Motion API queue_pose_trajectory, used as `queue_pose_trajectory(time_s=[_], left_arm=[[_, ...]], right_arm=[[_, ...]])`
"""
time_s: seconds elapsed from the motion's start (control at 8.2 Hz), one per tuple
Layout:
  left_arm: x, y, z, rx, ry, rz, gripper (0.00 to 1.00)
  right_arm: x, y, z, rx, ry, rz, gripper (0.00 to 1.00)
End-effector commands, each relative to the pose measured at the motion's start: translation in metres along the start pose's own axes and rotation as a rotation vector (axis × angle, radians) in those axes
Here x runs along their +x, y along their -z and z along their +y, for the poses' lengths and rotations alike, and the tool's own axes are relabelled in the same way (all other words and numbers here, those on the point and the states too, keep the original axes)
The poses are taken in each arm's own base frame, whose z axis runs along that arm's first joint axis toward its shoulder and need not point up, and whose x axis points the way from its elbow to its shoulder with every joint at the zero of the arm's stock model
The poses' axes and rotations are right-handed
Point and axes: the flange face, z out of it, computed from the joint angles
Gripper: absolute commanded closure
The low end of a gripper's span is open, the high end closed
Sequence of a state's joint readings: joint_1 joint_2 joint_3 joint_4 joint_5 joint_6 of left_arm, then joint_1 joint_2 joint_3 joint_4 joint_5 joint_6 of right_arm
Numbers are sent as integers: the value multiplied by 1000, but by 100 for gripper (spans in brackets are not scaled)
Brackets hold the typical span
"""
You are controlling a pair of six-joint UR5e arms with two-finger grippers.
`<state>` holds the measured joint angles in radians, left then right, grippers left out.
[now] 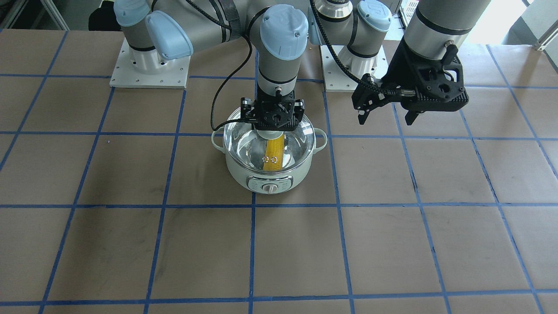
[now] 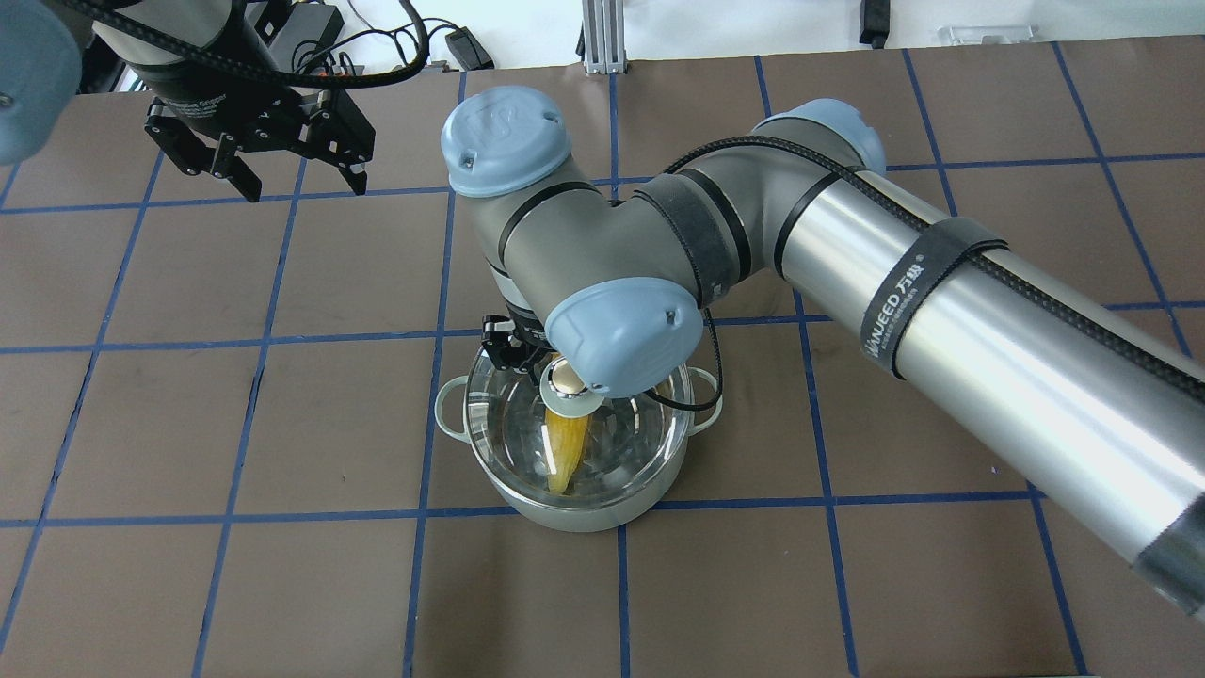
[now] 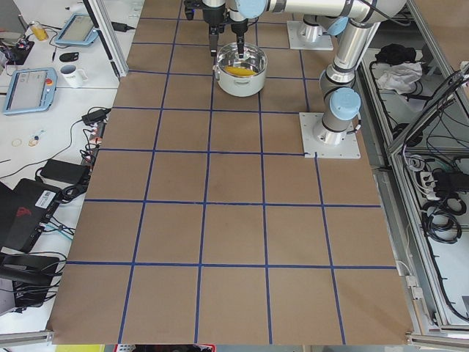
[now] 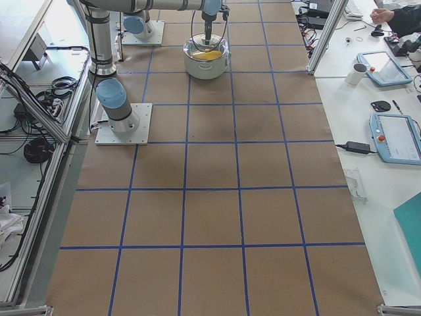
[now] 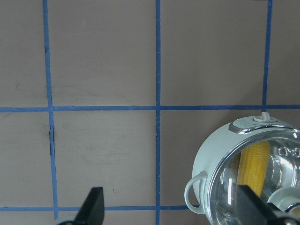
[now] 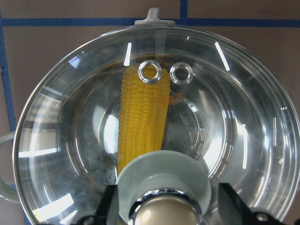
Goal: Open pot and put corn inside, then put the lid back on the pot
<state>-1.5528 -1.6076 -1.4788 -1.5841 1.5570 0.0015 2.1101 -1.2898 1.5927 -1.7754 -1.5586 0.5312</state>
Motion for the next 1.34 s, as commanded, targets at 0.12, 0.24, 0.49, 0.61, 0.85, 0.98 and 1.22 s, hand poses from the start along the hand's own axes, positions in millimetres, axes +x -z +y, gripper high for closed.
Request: queue_pose_trajectory(time_s=[0.12, 0.24, 0.49, 0.61, 0.85, 0.98, 1.22], left_arm=[[0, 0, 0, -1, 0, 0, 0], [0, 0, 0, -1, 0, 0, 0], [0, 0, 0, -1, 0, 0, 0], [0, 0, 0, -1, 0, 0, 0], [0, 0, 0, 1, 0, 0, 0], [0, 0, 0, 1, 0, 0, 0], [0, 0, 0, 1, 0, 0, 0]], right_arm=[[-1, 1, 1, -5, -42, -15, 62], [0, 3, 1, -4, -52, -16, 65], [0, 4, 2, -3, -51, -14, 65], [-1, 3, 1, -7, -49, -14, 65], [-1, 1, 1, -10, -39, -16, 65], [-2, 0, 0, -10, -37, -16, 65], [-1, -2, -1, -13, -33, -14, 57]])
